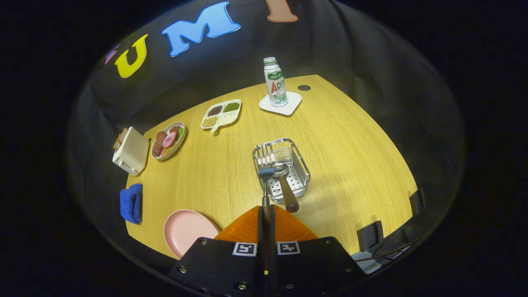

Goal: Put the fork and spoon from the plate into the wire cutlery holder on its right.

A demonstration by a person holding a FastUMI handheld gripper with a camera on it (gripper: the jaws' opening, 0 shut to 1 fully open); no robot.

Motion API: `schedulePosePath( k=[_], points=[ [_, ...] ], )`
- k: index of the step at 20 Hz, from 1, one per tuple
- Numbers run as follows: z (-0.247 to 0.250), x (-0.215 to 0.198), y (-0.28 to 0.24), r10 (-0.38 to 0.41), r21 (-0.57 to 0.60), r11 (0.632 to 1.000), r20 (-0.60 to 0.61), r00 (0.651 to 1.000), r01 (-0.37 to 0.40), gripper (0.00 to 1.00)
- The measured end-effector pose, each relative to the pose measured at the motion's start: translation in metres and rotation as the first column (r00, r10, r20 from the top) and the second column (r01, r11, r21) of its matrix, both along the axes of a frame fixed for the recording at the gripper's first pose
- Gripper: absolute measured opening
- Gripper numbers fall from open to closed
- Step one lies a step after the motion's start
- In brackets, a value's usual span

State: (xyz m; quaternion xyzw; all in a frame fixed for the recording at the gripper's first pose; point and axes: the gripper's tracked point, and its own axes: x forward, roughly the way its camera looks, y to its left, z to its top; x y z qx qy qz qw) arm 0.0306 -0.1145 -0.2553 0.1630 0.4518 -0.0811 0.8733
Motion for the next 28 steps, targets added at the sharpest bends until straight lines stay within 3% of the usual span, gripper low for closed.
schedulePosePath(
  k=[17,28],
  points=[
    [-0.009,0.004,-0.016,0.117,0.087,0.991,-0.198,0.973,-0.102,0.04],
    [-0.001,0.016,-0.023,0.082,0.133,0.99,-0.226,0.971,-0.052,0.09]
  ],
)
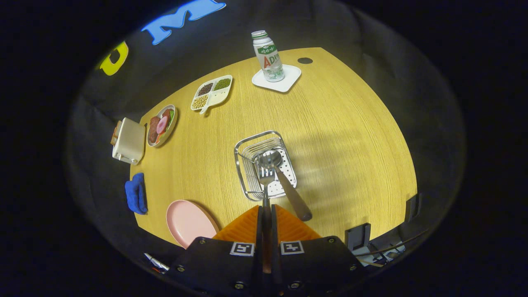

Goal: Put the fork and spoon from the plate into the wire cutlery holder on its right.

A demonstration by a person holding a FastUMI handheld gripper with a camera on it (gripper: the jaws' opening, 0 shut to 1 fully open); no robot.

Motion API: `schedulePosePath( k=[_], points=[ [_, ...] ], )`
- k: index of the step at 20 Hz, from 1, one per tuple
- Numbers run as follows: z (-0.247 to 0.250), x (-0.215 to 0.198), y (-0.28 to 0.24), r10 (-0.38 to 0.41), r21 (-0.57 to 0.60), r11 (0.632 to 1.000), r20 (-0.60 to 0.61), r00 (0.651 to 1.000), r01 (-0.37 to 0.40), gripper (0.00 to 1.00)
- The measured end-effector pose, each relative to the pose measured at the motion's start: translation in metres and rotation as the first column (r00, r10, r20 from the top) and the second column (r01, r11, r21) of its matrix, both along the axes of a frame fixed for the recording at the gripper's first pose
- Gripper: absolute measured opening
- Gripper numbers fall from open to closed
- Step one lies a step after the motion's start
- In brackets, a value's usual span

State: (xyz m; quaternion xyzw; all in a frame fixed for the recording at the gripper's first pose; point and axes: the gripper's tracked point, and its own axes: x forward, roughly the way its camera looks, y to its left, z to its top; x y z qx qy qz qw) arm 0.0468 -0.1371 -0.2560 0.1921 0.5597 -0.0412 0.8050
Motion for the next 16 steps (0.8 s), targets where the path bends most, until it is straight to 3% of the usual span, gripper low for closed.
schedulePosePath(
  k=[9,10,12,13,14,15,16],
  points=[
    [0.011,0.009,-0.003,0.027,-0.044,0.999,0.042,0.999,-0.025,0.14],
    [0.015,0.009,-0.004,0.032,-0.061,0.998,0.053,0.998,-0.028,0.28],
    [0.018,0.014,-0.002,0.048,-0.067,0.997,0.08,0.996,-0.042,0.37],
    [0.018,0.012,0.002,0.053,-0.066,0.997,0.08,0.995,-0.048,0.48],
    [0.019,0.012,0.004,0.061,-0.059,0.997,0.08,0.995,-0.057,0.71],
    [0.019,0.014,0.01,0.07,-0.046,0.997,0.088,0.994,-0.066,0.76],
    [0.021,0.013,0.013,0.077,-0.047,0.996,0.09,0.993,-0.073,0.93]
  ],
)
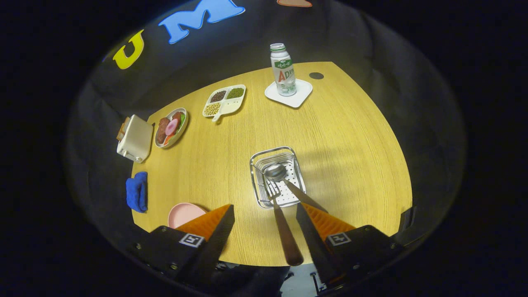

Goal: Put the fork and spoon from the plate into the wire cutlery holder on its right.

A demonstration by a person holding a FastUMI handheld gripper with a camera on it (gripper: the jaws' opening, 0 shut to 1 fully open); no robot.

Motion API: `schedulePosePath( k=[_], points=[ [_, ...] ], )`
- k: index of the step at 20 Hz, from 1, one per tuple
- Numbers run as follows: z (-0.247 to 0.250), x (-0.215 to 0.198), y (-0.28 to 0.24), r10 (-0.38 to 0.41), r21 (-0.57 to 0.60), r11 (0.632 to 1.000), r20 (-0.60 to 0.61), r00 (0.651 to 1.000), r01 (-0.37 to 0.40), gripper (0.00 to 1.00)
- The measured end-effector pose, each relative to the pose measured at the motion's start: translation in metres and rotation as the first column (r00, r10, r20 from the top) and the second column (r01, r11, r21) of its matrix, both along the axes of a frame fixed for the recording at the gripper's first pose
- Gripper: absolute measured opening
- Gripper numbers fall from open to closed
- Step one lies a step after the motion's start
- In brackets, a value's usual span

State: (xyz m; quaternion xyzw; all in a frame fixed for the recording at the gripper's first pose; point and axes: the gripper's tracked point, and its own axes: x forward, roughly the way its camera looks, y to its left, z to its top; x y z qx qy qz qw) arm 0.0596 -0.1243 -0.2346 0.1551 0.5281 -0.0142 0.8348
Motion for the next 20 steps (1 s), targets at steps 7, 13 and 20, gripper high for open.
schedulePosePath(
  k=[7,13,20],
  points=[
    [0.024,0.012,-0.002,0.016,-0.071,0.997,0.132,0.991,-0.006,0.99],
    [0.115,0.04,0.0,0.021,-0.132,0.99,0.437,0.899,0.042,0.99],
    [0.254,0.045,0.017,0.067,-0.192,0.973,0.763,0.642,0.128,0.99]
  ],
)
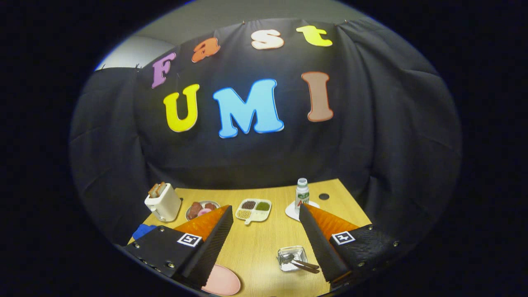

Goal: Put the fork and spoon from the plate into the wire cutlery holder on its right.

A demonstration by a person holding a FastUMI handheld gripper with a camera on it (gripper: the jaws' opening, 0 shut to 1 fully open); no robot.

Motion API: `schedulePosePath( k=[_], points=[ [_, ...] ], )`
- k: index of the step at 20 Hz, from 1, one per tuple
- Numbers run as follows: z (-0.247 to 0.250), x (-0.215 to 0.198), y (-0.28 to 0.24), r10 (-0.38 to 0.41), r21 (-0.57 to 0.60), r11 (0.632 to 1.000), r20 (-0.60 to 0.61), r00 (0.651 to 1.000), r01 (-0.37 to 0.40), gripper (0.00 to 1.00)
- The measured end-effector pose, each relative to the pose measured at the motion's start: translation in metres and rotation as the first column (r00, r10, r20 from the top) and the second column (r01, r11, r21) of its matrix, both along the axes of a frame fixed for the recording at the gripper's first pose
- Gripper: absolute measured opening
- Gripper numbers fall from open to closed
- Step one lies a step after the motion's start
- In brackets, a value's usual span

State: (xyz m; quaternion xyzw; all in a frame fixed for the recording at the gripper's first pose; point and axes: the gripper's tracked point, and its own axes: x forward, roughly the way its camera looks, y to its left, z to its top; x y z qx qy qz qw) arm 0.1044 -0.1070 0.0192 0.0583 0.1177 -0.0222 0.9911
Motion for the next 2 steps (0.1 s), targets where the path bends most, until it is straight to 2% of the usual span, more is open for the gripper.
schedulePosePath(
  k=[2],
  points=[
    [0.027,-0.006,0.003,-0.012,-0.043,0.999,0.089,0.996,0.016,0.99]
  ],
)
